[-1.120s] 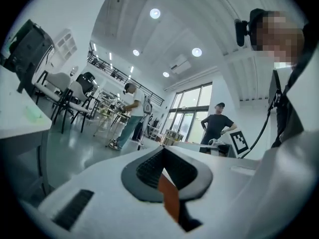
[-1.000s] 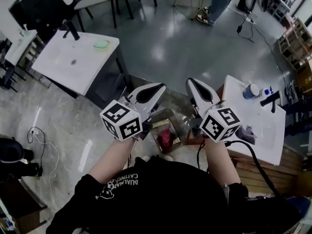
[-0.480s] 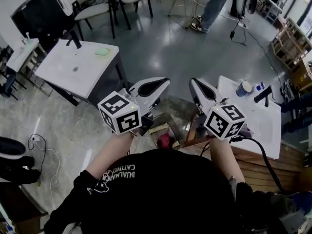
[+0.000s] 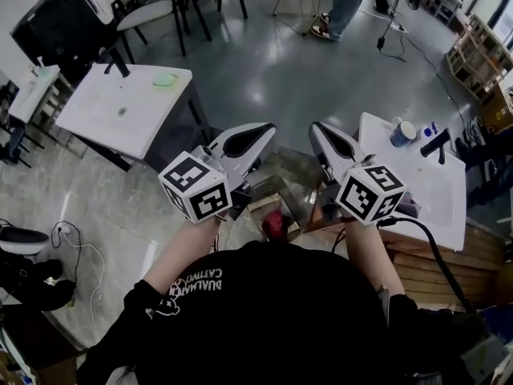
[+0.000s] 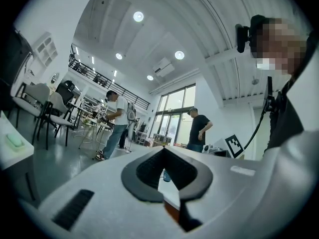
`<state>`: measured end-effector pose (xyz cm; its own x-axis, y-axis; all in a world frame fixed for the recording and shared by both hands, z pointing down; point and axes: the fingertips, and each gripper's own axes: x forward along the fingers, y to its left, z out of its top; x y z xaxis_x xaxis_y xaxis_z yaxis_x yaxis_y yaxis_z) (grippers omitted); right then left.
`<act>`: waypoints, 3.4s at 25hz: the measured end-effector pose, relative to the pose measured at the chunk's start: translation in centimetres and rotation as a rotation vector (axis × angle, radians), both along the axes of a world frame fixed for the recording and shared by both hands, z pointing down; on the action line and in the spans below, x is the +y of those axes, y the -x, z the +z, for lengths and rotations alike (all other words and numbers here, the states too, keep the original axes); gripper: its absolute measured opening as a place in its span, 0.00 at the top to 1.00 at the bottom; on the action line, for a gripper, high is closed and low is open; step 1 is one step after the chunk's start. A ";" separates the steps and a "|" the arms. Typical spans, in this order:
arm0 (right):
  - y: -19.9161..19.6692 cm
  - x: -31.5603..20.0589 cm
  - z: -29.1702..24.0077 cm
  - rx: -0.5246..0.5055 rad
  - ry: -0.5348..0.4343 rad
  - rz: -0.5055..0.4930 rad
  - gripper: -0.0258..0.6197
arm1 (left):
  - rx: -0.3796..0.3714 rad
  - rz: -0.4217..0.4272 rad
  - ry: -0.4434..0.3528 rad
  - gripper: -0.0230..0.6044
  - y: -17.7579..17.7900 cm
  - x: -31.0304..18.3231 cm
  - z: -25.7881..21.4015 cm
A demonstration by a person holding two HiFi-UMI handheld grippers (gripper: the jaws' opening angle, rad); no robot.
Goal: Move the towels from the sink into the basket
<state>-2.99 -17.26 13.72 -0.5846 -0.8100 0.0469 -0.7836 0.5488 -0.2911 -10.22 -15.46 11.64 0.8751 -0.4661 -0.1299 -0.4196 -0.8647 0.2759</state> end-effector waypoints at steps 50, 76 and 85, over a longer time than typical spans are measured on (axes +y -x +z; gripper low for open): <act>-40.9 8.1 10.4 0.086 0.235 0.262 0.95 | 0.035 0.230 0.176 0.96 -39.0 4.2 8.1; -48.8 12.3 22.9 0.028 0.512 0.195 0.95 | -0.177 0.288 0.320 0.96 -49.6 9.6 18.4; -48.3 13.4 26.2 0.096 0.643 0.176 0.82 | -0.183 0.305 0.333 0.96 -50.2 10.5 19.3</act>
